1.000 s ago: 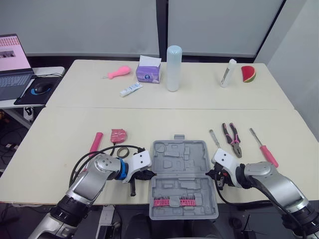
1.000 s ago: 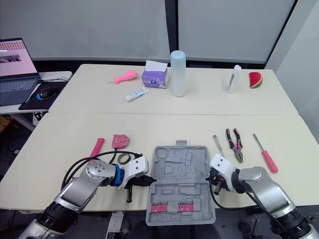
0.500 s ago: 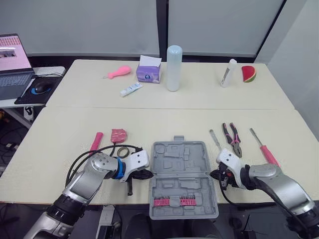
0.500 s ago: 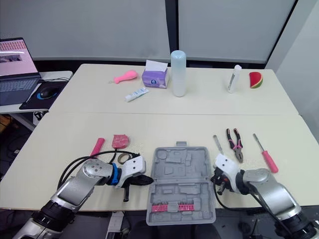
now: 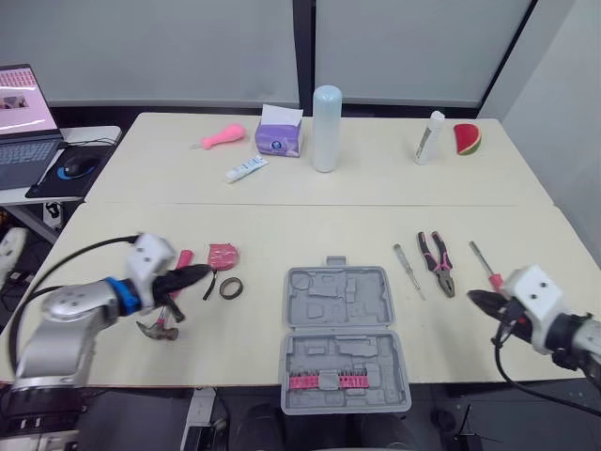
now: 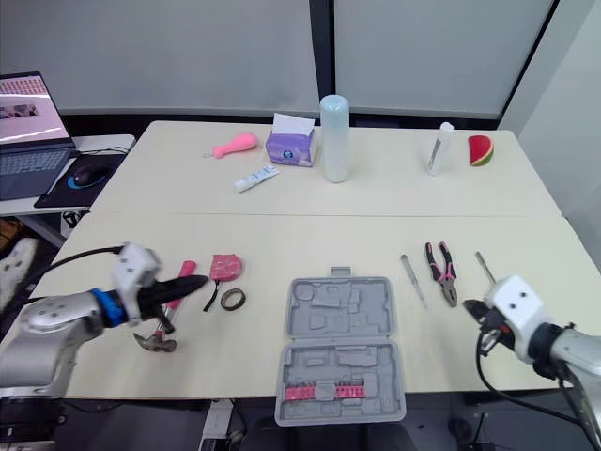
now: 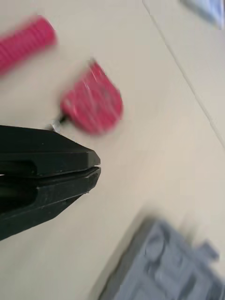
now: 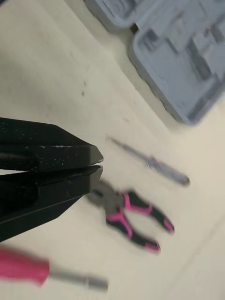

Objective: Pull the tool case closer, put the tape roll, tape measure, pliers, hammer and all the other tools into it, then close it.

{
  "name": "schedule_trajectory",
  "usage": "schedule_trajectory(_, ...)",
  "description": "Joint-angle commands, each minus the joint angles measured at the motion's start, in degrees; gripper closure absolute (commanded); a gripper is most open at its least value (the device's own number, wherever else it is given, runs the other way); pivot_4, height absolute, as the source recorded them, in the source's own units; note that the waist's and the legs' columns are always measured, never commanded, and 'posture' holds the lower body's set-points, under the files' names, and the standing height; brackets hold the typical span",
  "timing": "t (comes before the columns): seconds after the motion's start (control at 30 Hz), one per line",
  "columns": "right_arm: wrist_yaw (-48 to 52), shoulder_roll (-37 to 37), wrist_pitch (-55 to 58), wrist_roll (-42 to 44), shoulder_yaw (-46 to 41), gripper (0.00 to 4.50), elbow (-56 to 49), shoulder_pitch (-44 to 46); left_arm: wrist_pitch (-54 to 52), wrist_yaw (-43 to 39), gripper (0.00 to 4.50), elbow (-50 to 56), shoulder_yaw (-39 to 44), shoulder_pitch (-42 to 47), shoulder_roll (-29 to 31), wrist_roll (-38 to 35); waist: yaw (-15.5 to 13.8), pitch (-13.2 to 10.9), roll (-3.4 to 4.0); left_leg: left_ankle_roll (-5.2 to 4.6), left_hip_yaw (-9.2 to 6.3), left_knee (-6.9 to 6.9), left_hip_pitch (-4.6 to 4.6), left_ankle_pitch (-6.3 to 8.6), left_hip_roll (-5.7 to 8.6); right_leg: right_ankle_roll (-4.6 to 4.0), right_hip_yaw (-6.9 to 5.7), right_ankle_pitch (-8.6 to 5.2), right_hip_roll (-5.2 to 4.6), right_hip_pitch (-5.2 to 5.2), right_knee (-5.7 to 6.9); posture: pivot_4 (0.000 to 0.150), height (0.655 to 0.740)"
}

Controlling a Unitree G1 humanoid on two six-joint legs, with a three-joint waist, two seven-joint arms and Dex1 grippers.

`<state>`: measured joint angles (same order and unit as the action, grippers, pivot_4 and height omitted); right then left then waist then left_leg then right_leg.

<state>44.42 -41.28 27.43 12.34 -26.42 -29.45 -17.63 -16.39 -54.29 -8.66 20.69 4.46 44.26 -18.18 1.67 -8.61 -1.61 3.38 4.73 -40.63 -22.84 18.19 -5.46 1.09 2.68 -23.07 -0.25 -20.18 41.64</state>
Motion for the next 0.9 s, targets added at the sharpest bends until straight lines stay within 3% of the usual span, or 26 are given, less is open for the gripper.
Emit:
schedule_trajectory(0.03,-1.32,1.98,-4.27,1.1,-7.64,4.49,0.61,-2.92,1.97,4.71,4.32,-4.98,7.95,-2.8,-0.09,-1.67,-0.02,0.0,-0.01,0.0,0.01,0.01,0.0,0.0,0.01,0.0,0.0,0.0,0.0,-0.01,0.0,0.15,0.7075)
schedule_trajectory(0.1,-1.12,3.75,-5.8,2.33,-10.91,4.5,2.02,-5.38,2.88,5.83,3.94,-6.93,10.9,-5.83,-0.16,-1.96,-0.06,0.0,-0.01,0.01,0.0,0.04,0.0,0.01,0.01,0.0,-0.02,0.0,-0.03,0.0,-0.03,0.15,0.7075)
schedule_trajectory(0.2,-0.58,5.45,-10.43,2.34,-14.51,4.5,6.17,-8.8,3.66,6.19,3.02,-8.85,13.87,-10.15,-0.7,-3.08,-0.06,0.0,-0.02,0.01,0.02,0.07,0.01,0.01,0.01,0.0,-0.01,0.0,-0.04,0.01,-0.05,0.15,0.7075)
schedule_trajectory(0.53,3.92,6.42,-21.25,2.81,-15.39,2.45,18.26,-17.15,3.59,8.14,0.0,-7.73,18.36,-22.14,-4.08,-5.59,-0.03,0.06,-0.06,-0.2,0.05,0.21,0.21,0.13,-0.01,0.0,0.0,0.0,-0.04,0.17,-0.11,0.15,0.7075)
schedule_trajectory(0.73,4.91,4.87,-22.52,3.11,-13.77,1.18,19.96,-16.18,3.0,8.09,0.0,-4.5,18.18,-25.05,-4.84,-6.05,-0.02,0.08,-0.08,-0.2,0.09,0.44,0.43,0.13,0.0,0.0,0.03,0.0,-0.03,0.37,-0.33,0.15,0.7075)
schedule_trajectory(0.83,4.84,4.0,-22.72,3.11,-13.05,0.25,20.36,-15.21,2.79,7.27,0.0,-4.06,18.26,-26.15,-4.43,-6.29,0.0,0.07,-0.06,-0.2,0.12,0.65,0.88,0.13,0.02,0.0,0.06,0.0,-0.03,0.83,-0.58,0.15,0.7075)
schedule_trajectory(0.9,5.29,3.33,-22.96,3.11,-12.46,0.03,19.86,-14.66,2.83,6.39,0.0,-2.7,18.14,-27.58,-4.22,-6.3,0.05,0.07,-0.07,-0.19,0.12,0.67,0.98,0.15,0.03,0.0,0.06,0.0,-0.04,0.93,-0.65,0.15,0.7075)
